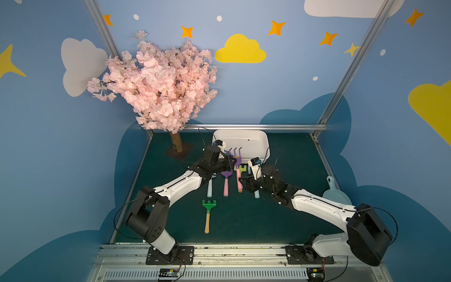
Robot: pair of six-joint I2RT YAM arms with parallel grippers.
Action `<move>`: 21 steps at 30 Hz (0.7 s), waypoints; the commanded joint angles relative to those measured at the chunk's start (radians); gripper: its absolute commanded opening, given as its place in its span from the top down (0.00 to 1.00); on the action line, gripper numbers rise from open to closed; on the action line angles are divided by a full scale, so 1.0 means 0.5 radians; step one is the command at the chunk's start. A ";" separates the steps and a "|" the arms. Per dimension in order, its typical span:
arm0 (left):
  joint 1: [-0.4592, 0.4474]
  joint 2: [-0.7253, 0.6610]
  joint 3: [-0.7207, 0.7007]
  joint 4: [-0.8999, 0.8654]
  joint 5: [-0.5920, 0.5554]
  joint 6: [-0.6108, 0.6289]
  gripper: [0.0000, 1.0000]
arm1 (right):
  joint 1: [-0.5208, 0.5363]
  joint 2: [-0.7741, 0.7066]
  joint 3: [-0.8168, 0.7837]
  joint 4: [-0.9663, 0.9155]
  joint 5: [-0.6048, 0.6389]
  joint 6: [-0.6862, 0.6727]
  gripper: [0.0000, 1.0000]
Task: Take the hand rake out of the storage box
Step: Pick up the rake from the storage box, then place the rake at the center of the board.
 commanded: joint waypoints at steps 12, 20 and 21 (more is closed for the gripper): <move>-0.109 -0.753 -0.898 -0.343 0.295 -0.262 0.97 | -0.114 -0.840 -0.364 -0.184 0.189 -0.123 0.08; -0.127 -0.506 -0.999 -0.078 0.350 -0.392 0.97 | -0.171 -0.882 -0.411 -0.219 0.167 -0.108 0.08; -0.131 -0.462 -1.005 -0.035 0.379 -0.398 0.97 | -0.176 -0.882 -0.414 -0.219 0.170 -0.109 0.08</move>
